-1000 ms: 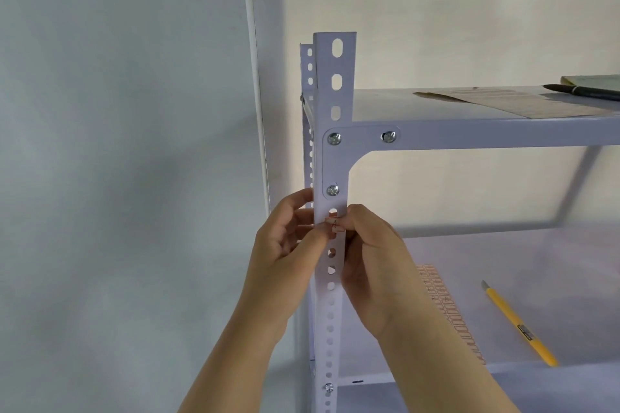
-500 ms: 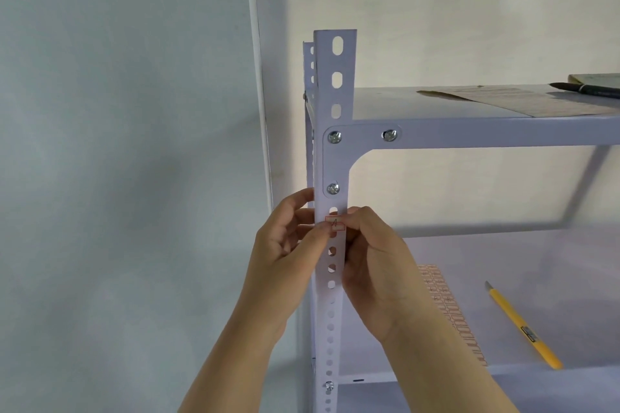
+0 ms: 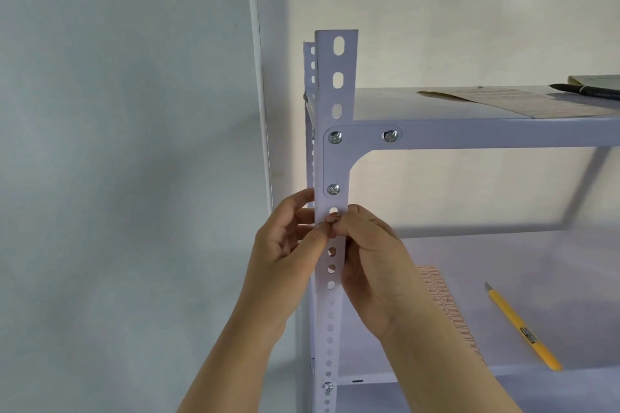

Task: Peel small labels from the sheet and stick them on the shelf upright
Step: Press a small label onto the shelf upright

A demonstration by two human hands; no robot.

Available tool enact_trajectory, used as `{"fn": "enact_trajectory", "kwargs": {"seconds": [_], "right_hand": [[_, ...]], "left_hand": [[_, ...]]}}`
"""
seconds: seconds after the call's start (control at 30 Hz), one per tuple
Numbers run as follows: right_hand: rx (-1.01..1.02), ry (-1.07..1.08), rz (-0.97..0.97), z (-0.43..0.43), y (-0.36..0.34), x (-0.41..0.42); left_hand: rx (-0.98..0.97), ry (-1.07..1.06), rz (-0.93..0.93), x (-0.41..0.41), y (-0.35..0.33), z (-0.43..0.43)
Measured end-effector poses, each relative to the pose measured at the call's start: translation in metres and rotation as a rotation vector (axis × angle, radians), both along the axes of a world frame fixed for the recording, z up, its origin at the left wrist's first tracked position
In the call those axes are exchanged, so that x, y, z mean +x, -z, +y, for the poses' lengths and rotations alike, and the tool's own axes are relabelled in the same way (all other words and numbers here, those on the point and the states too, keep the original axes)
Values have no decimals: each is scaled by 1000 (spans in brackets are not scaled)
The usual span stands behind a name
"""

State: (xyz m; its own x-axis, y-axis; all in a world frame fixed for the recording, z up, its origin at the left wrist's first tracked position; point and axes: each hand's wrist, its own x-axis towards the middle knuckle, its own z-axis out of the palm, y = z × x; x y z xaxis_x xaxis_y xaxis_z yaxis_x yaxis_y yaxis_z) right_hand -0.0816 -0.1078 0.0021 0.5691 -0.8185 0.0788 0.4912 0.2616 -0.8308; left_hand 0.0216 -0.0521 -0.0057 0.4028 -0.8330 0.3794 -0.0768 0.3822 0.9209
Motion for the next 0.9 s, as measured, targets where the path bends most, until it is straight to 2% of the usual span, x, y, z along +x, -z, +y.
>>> {"fn": "enact_trajectory", "kwargs": {"seconds": [0.6, 0.9], "right_hand": [[2, -27, 16, 5, -6, -4], [-23, -35, -48, 5, 3, -7]], "left_hand": [[-17, 18, 9, 2, 3, -2], [-21, 19, 23, 2, 4, -2]]}}
